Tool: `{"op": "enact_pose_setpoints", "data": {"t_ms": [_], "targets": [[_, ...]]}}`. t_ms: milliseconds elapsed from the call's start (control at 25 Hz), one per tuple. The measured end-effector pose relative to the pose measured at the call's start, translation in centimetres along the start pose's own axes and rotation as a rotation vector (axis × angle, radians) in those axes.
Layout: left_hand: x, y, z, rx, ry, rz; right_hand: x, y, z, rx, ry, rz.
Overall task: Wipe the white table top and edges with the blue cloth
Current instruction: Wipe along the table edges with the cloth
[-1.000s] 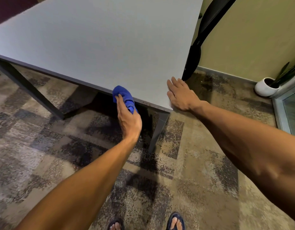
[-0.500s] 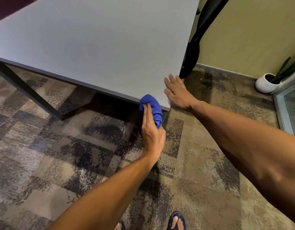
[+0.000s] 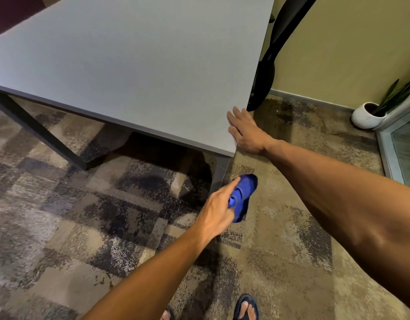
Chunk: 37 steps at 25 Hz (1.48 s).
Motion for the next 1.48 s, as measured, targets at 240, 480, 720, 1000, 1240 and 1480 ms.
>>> {"op": "enact_pose_setpoints", "data": {"t_ms": [240, 480, 720, 1000, 1240, 1480], "targets": [[-8.3, 6.2, -2.2, -0.167, -0.386, -0.245, 0.4, -0.1, 0.4, 0.002, 0.037, 0.002], [-18.6, 9.1, -3.8, -0.264, -0.854, -0.409, 0.7, -0.2, 0.8, 0.011, 0.059, -0.037], [-23.3, 8.2, -0.8, -0.41, -0.925, -0.226, 1.1, -0.6, 0.9, 0.044, 0.082, -0.045], [-20.2, 4.0, 2.3, -0.468, -0.737, -0.059, 1.5, -1.2, 1.0, 0.054, 0.074, -0.019], [-13.9, 0.0, 2.6, -0.424, -0.532, -0.056, 1.5, -1.2, 1.0, 0.077, 0.096, 0.001], [-7.3, -4.4, 2.6, -0.447, -0.383, 0.0, 1.0, -0.7, 1.4, 0.092, 0.164, -0.099]]}}
Point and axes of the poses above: each hand's wrist, its own z-axis towards the middle knuckle, its own x-axis out of the palm, y = z × x, the point moved 10 cm from there along z, towards the middle knuckle, and after that the axes turned 4 degrees about -x, right-handed, at the moved point
